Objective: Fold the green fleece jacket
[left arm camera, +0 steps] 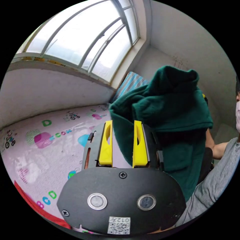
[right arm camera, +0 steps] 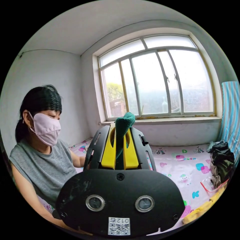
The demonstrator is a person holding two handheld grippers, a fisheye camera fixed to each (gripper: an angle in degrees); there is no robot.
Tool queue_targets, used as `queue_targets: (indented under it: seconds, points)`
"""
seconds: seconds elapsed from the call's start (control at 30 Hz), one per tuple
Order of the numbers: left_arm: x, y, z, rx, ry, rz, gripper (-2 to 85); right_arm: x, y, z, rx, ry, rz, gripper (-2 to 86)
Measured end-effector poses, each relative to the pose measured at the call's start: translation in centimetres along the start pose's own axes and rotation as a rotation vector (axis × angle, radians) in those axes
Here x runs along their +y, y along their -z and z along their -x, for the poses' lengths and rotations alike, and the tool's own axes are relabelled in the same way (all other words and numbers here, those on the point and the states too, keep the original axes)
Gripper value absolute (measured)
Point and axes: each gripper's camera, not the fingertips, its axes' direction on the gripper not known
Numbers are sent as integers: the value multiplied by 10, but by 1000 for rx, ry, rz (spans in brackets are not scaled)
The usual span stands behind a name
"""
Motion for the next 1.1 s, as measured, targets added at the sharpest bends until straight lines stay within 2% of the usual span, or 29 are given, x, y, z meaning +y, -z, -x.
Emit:
queue_targets:
  seconds: [0.23,0.4,0.5,0.57,0.7,0.87,1.03,1.1]
  points:
    - [-19,-26,-52,35,-144,203,164,-20,1,44,-26,77,66,12]
    - [-10,-40,-98,101,-245,318,161,-34,22,58,15,60,7,13]
    - [1,-50,-127,49,-293,376,152,-43,32,63,-18,56,-16,13]
    - [-1,-47,-137,27,-260,328,141,-50,34,68,-35,61,-17,13]
    - [-17,-31,-150,-60,-161,191,66,-66,36,79,-16,90,-10,12]
    - [-75,31,-163,-233,-118,-6,10,-88,48,85,248,131,8,12]
    - [-158,136,-218,-355,-248,-248,0,-102,60,68,455,47,-45,10]
    - [-175,169,-243,-386,-304,-301,0,-108,63,67,475,34,-74,10]
